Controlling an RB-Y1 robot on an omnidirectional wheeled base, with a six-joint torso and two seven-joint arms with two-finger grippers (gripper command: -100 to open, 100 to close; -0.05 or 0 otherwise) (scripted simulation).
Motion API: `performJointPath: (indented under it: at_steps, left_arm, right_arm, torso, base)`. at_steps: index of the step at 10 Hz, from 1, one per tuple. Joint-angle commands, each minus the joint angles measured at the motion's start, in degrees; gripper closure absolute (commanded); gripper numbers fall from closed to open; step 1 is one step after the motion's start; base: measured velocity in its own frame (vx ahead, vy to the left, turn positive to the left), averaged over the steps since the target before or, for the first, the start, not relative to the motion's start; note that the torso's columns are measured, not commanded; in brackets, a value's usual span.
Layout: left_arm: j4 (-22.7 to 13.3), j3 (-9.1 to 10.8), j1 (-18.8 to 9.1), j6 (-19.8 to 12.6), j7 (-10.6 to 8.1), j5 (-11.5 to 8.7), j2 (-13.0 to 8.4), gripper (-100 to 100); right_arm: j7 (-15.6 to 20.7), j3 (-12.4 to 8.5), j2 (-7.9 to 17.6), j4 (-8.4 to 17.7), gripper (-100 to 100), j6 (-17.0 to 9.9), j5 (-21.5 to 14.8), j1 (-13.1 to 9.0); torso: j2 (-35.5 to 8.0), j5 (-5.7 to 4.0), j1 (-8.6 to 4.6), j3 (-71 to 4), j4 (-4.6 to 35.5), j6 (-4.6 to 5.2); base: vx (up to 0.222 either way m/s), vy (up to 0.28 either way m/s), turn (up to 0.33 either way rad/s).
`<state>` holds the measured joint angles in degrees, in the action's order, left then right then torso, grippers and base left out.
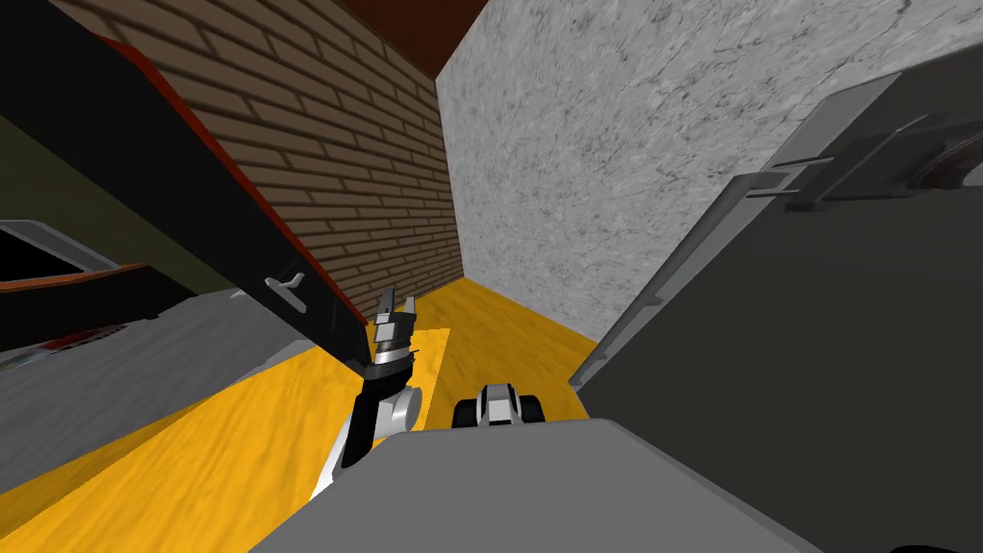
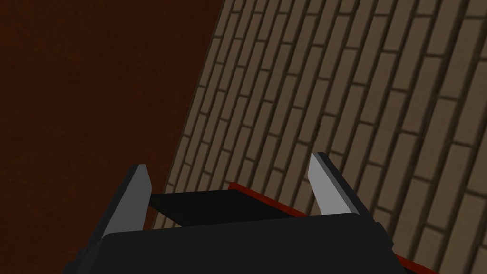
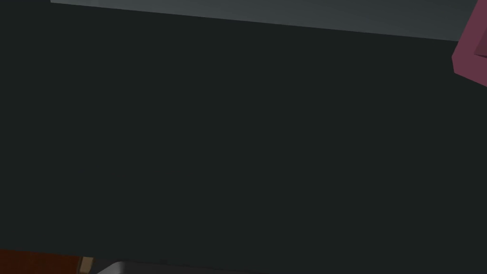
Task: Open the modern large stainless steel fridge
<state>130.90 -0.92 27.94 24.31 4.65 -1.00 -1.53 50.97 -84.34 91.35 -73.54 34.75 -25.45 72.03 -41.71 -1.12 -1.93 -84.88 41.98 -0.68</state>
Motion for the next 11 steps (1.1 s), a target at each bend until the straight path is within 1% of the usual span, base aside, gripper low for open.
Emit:
performJointPath:
  at_steps: [1, 2, 3, 4, 5, 6, 7, 8, 9, 10, 11]
  left_arm:
    - [0.0, 0.00, 0.0, 0.0, 0.00, 0.0, 0.0, 0]
    - [0.0, 0.00, 0.0, 0.0, 0.00, 0.0, 0.0, 0]
    - [0.0, 0.00, 0.0, 0.0, 0.00, 0.0, 0.0, 0]
    - [0.0, 0.00, 0.0, 0.0, 0.00, 0.0, 0.0, 0]
    - [0.0, 0.00, 0.0, 0.0, 0.00, 0.0, 0.0, 0]
    - [0.0, 0.00, 0.0, 0.0, 0.00, 0.0, 0.0, 0]
    - [0.0, 0.00, 0.0, 0.0, 0.00, 0.0, 0.0, 0]
    - [0.0, 0.00, 0.0, 0.0, 0.00, 0.0, 0.0, 0]
    - [0.0, 0.00, 0.0, 0.0, 0.00, 0.0, 0.0, 0]
    - [0.0, 0.00, 0.0, 0.0, 0.00, 0.0, 0.0, 0]
    - [0.0, 0.00, 0.0, 0.0, 0.00, 0.0, 0.0, 0]
  right_arm:
    - [0.9, 0.0, 3.6, -0.9, 100, -0.1, 1.3, -0.3]
    - [1.7, -0.2, 5.8, -2.1, 100, -1.1, 2.3, -0.4]
    - [1.7, -0.2, 5.9, -2.1, 100, -1.1, 2.3, -0.4]
    - [2.4, -0.4, 7.9, -3.2, 100, -2.0, 3.3, -0.6]
    - [2.4, -0.4, 8.3, -3.2, 100, -2.0, 3.3, -0.6]
    - [2.4, -0.4, 8.3, -3.2, 100, -2.0, 3.3, -0.6]
    - [3.2, -0.6, 10.5, -4.3, 100, -3.0, 4.4, -0.8]
    - [3.2, -0.6, 10.6, -4.3, 100, -3.0, 4.4, -0.8]
    - [3.9, -0.8, 12.9, -5.5, 100, -4.0, 5.4, -1.0]
    - [3.9, -0.8, 13.0, -5.5, 100, -4.0, 5.4, -1.0]
    - [4.7, -1.0, 15.3, -6.6, 100, -4.9, 6.4, -1.1]
  torso:
    - [0.1, -0.05, -0.05, -0.1, 0.0, -0.01]
    - [0.1, 0.08, -0.04, -0.1, 0.0, 0.00]
    - [-0.1, 0.20, 0.12, -0.1, 0.0, -0.05]
    - [0.0, 0.22, 0.25, -0.1, 0.0, 0.05]
    - [-0.2, 0.91, 0.38, -0.3, 0.2, 0.16]
    - [-0.1, 0.77, 0.50, -0.3, 0.1, 0.19]
    - [0.0, 0.66, 0.44, -0.3, 0.1, 0.23]
    - [0.1, 0.41, 0.54, -0.2, 0.0, 0.01]
    - [0.0, 0.50, 0.67, -0.2, 0.0, 0.13]
    - [0.1, 0.41, 0.88, -0.1, -0.1, 0.00]
    - [0.2, 0.46, 1.01, -0.1, -0.1, 0.18]
  base:
    - [-0.097, 0.023, -0.024]
    - [-0.137, 0.029, -0.069]
    - [-0.116, 0.016, -0.017]
    - [-0.123, 0.051, -0.033]
    - [-0.102, 0.017, -0.031]
    - [-0.043, -0.005, 0.008]
    - [-0.094, -0.013, -0.094]
    - [-0.092, 0.007, -0.009]
    - [-0.120, 0.014, -0.075]
    - [-0.109, 0.006, 0.002]
    - [-0.125, 0.000, -0.055]
